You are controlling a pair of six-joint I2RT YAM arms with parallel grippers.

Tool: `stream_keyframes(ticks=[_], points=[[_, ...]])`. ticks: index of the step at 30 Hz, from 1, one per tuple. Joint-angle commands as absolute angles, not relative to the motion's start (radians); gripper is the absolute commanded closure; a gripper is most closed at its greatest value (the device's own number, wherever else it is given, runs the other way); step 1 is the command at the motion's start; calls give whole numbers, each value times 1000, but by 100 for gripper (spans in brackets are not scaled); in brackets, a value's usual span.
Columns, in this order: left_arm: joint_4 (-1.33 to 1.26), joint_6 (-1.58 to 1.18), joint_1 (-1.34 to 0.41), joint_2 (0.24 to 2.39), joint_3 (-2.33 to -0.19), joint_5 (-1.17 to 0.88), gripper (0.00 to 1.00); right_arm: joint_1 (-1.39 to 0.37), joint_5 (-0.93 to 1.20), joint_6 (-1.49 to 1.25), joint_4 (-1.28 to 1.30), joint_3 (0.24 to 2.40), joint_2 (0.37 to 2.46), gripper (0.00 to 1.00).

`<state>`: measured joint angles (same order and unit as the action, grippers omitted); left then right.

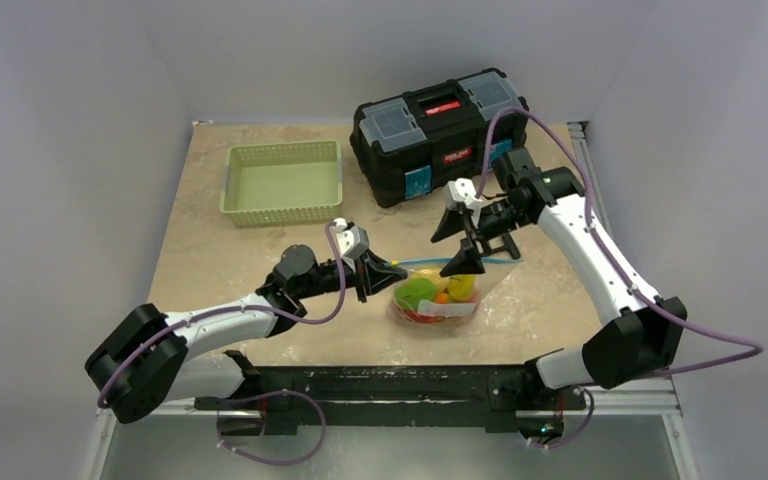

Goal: Open the zip-top bag and remove the fake food
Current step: Unzip the zipper food storage bag at the center of the board.

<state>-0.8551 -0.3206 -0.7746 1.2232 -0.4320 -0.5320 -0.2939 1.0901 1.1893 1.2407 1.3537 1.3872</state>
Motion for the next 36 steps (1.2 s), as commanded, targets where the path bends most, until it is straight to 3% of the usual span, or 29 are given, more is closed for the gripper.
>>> stream_keyframes(ticks=[1, 10, 25, 36], points=[[-798, -346, -776, 1205, -481, -532, 100, -410, 1085, 1142, 1284, 1475, 1432, 29], [-735, -354, -778, 1189, -514, -517, 100, -634, 938, 872, 1103, 1629, 1567, 38], [-742, -360, -779, 1168, -490, -490, 100, -652, 850, 763, 998, 1545, 1530, 72], [-736, -353, -779, 1161, -474, -472, 100, -652, 858, 762, 1006, 1534, 1510, 84]])
